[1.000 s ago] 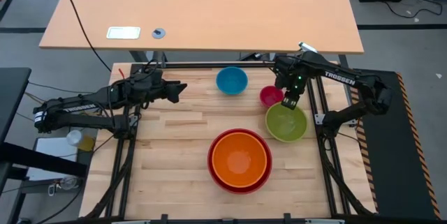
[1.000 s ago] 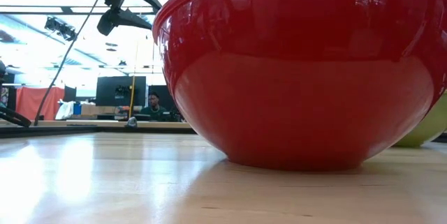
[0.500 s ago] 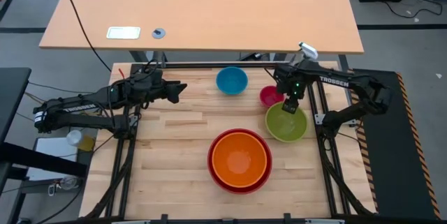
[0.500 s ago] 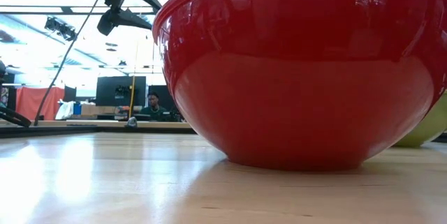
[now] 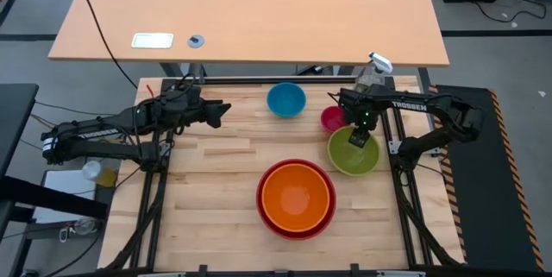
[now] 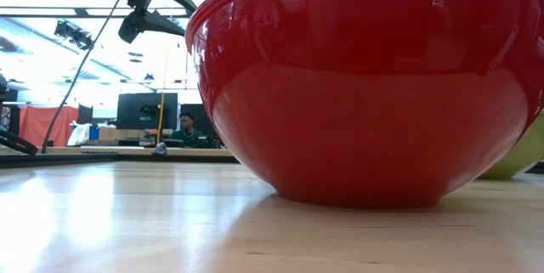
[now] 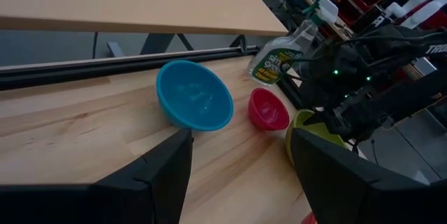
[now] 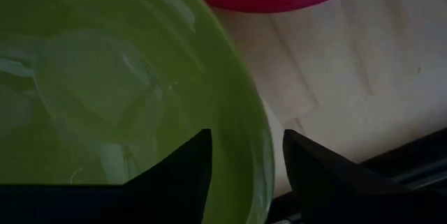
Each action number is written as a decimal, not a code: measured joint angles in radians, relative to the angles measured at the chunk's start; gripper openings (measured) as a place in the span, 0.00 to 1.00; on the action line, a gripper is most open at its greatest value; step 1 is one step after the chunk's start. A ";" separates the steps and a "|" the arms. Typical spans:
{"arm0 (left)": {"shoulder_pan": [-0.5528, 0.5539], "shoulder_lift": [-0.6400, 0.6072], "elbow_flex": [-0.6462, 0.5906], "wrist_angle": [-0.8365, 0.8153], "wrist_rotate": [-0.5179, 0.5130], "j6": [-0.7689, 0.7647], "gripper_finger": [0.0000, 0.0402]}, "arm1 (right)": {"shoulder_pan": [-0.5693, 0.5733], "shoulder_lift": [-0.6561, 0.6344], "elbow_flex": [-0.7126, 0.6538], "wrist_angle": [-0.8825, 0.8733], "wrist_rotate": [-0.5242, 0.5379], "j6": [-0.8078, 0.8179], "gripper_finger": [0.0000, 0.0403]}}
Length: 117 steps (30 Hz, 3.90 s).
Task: Nest bowls inside each other
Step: Stack the green bowl on the orange bowl
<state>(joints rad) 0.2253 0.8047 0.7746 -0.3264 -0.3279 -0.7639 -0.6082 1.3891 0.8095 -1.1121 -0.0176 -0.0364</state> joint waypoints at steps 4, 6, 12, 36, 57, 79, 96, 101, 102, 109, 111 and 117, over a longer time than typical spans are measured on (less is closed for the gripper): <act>0.000 0.000 0.000 0.000 0.000 0.000 0.61 | 0.012 0.000 -0.004 0.008 0.007 0.027 0.40; 0.000 0.000 0.000 0.000 0.000 0.000 0.61 | 0.019 0.000 -0.004 0.015 0.008 0.041 0.37; 0.000 0.000 0.000 0.000 0.000 0.000 0.61 | 0.045 0.000 -0.004 0.016 0.005 0.045 0.26; 0.000 0.000 0.000 0.000 0.000 -0.007 0.61 | 0.056 0.000 0.160 -0.139 -0.004 -0.001 0.07; 0.004 0.000 0.000 0.000 0.000 -0.037 0.61 | 0.027 -0.001 0.371 -0.309 -0.104 -0.203 0.05; 0.005 0.000 0.000 0.001 0.045 0.014 0.61 | 0.164 -0.001 0.418 -0.265 -0.296 -0.101 0.06; 0.066 0.006 0.001 0.003 0.087 0.014 0.61 | 0.557 0.319 0.751 0.011 -0.316 0.084 0.07; 0.055 0.006 0.001 0.002 0.087 0.019 0.61 | 0.615 0.445 0.871 -0.010 -0.261 -0.001 0.07; 0.051 0.007 0.001 0.001 0.087 0.020 0.61 | 0.623 0.464 0.883 -0.012 -0.258 -0.017 0.07; 0.022 0.007 0.001 0.001 0.087 0.025 0.61 | 0.654 0.567 0.894 -0.021 -0.233 -0.070 0.08; 0.017 0.007 0.001 0.000 0.087 0.027 0.61 | 0.654 0.583 0.894 -0.022 -0.233 -0.066 0.09; 0.017 0.007 0.001 0.000 0.088 0.034 0.61 | 0.654 0.585 0.894 -0.010 -0.241 -0.065 0.22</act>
<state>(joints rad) 0.2422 0.8116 0.7753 -0.3260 -0.2400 -0.7301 0.0456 1.9742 1.7031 -1.1218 -0.2588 -0.1012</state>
